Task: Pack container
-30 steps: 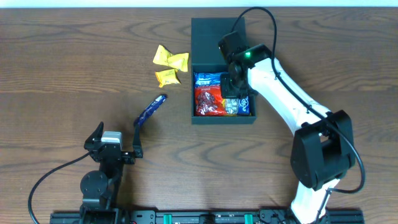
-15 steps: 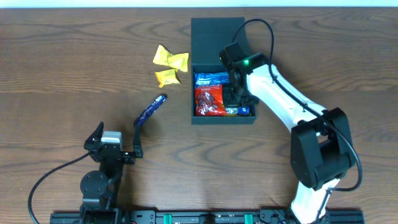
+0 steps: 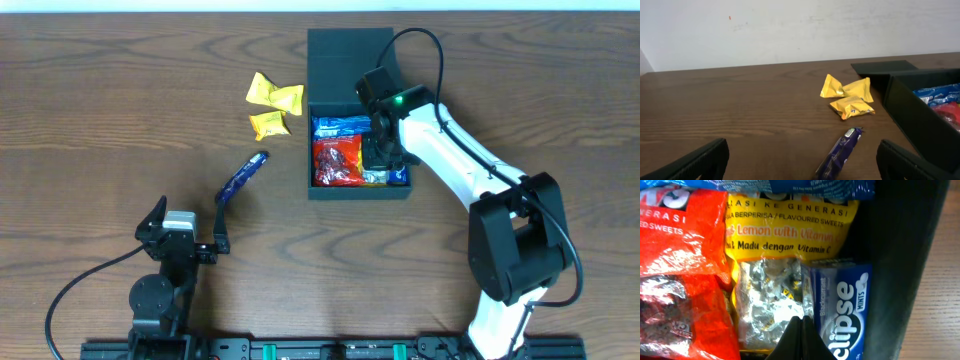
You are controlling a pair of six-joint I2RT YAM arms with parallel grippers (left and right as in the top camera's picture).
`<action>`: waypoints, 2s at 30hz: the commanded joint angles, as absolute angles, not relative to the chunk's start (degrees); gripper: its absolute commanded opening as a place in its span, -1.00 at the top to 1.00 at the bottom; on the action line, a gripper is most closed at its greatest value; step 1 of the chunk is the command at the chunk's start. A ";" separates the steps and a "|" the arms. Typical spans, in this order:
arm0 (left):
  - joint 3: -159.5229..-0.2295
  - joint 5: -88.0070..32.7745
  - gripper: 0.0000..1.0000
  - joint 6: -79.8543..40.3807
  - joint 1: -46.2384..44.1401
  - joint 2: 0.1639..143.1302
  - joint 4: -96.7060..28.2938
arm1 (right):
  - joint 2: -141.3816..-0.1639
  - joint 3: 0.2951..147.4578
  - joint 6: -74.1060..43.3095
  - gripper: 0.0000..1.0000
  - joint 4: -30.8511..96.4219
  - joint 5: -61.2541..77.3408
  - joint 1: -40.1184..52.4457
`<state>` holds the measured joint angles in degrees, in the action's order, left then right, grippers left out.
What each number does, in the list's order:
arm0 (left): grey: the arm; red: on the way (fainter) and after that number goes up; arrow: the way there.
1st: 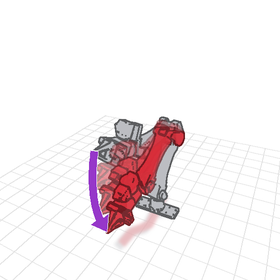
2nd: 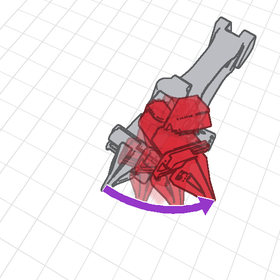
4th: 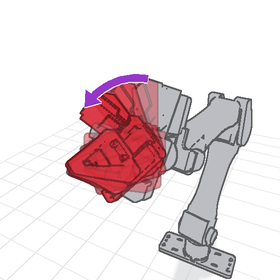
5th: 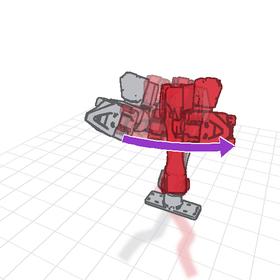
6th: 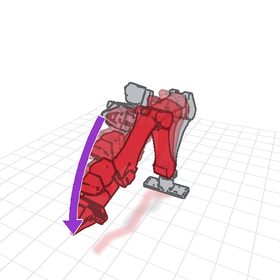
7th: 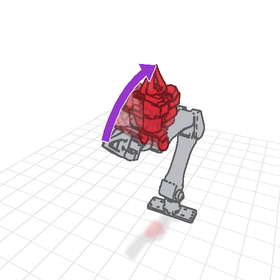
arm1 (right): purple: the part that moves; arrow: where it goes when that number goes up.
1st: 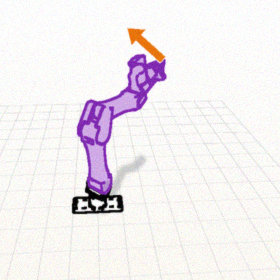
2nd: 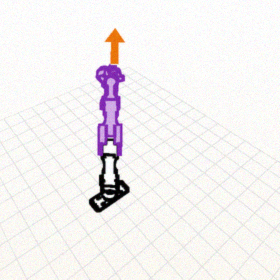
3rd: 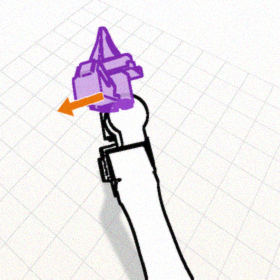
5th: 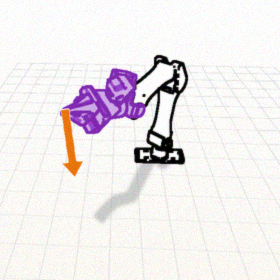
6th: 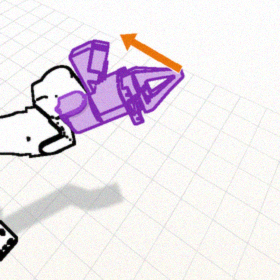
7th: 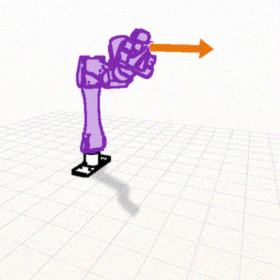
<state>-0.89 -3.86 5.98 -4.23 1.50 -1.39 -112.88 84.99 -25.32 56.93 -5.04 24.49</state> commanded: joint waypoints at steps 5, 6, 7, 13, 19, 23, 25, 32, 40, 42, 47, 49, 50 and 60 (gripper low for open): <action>-0.25 -3.92 -0.91 5.76 -4.32 1.37 -4.05 | -113.01 87.02 -26.30 0.97 55.75 -1.02 24.51; -0.25 -3.92 -0.90 5.76 -4.32 1.37 -4.05 | -112.79 87.57 -26.30 0.97 55.68 -1.02 24.51; -0.25 -3.92 -0.90 5.78 -4.32 1.37 -4.05 | -112.46 88.38 -26.33 0.97 55.90 -0.93 24.53; -0.25 -3.92 -0.90 5.76 -4.32 1.37 -4.05 | -107.77 93.73 -26.33 0.97 60.34 -0.62 26.41; -0.27 -3.92 -0.90 5.76 -4.32 1.37 -4.05 | -102.06 94.19 -22.65 0.01 60.97 -0.86 30.13; -0.25 -3.92 -0.91 5.76 -4.32 1.37 -4.03 | -98.13 94.02 -15.99 -0.99 61.08 -6.24 31.97; -0.25 -3.92 -0.91 5.76 -4.32 1.37 -4.05 | -95.98 94.02 -12.19 -0.98 61.08 -7.31 31.97; -0.25 -3.92 -0.91 5.76 -4.32 1.37 -4.05 | -85.23 90.06 -3.25 -0.98 57.52 -7.29 30.57; -0.25 -3.92 -0.90 5.76 -4.32 1.37 -4.05 | -63.00 71.77 0.43 -0.99 47.68 -7.07 22.61; -0.25 -3.92 -0.91 5.76 -4.32 1.37 -4.05 | -57.10 67.48 2.04 -0.98 45.47 -7.07 19.07; -0.25 -3.92 -0.90 5.76 -4.32 1.37 -4.05 | -47.44 58.22 9.43 -0.99 42.44 -4.19 14.09; -0.25 -3.92 -0.90 5.76 -4.32 1.37 -4.05 | -44.01 53.47 9.52 -0.98 40.69 -4.67 13.61; -0.25 -3.92 -0.91 5.76 -4.32 1.37 -4.05 | -42.61 50.98 9.54 -0.99 39.20 -4.73 13.56; -0.25 -3.92 -0.90 5.76 -4.32 1.37 -4.05 | -41.23 34.61 7.38 -0.98 17.12 -2.48 13.58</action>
<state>-0.89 -3.88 5.98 -4.23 1.50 -1.39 -41.60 36.95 7.97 20.88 -4.19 14.28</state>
